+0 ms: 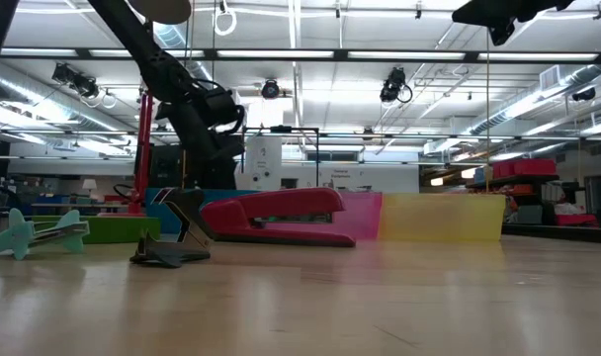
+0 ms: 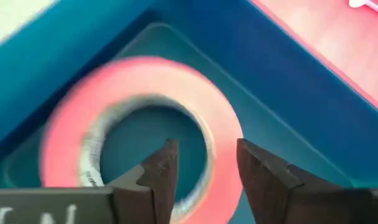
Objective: Pick and place Stapler, Stapler remover, tape
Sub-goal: Put the green tape into the blue bin
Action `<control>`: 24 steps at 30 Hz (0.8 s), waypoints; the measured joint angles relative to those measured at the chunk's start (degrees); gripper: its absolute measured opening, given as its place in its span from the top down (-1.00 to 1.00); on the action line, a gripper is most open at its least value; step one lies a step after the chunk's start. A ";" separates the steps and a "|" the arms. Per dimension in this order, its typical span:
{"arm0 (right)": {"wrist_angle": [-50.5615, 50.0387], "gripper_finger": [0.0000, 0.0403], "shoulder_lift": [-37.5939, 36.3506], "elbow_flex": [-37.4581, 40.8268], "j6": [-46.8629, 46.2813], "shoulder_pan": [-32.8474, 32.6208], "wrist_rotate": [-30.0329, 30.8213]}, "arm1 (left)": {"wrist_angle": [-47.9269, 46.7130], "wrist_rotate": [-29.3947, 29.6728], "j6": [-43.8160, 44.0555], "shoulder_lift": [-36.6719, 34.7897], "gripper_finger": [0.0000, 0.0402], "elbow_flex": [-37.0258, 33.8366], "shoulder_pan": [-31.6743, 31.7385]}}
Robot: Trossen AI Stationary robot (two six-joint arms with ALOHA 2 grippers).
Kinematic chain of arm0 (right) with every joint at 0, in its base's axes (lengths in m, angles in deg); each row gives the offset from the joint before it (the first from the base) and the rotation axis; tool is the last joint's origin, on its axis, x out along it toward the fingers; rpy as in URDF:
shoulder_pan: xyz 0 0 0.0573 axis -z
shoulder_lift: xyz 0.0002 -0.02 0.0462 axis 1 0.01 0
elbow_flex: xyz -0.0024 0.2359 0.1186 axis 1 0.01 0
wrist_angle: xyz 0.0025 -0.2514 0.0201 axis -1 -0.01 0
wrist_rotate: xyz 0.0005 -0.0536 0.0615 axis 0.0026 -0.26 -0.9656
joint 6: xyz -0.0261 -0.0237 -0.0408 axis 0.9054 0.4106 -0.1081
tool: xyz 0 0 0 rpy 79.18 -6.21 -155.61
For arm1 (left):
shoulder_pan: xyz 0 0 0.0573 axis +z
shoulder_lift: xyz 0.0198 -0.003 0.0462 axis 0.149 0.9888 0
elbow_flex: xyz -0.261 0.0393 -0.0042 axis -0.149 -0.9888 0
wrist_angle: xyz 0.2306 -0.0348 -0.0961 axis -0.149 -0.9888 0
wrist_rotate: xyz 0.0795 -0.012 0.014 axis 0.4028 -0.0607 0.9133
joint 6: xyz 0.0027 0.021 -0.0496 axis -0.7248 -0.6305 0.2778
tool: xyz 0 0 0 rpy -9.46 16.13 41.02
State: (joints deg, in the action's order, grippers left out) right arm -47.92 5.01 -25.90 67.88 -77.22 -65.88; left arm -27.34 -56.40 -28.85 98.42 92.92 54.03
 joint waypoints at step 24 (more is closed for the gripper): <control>1.27 0.95 0.00 0.00 -0.24 0.02 0.00 | -2.81 0.15 -0.81 -15.31 -0.04 0.07 -6.47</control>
State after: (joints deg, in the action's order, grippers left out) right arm -46.65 5.01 -25.90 67.64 -77.20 -65.88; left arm -30.15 -56.24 -29.66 83.10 92.99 47.55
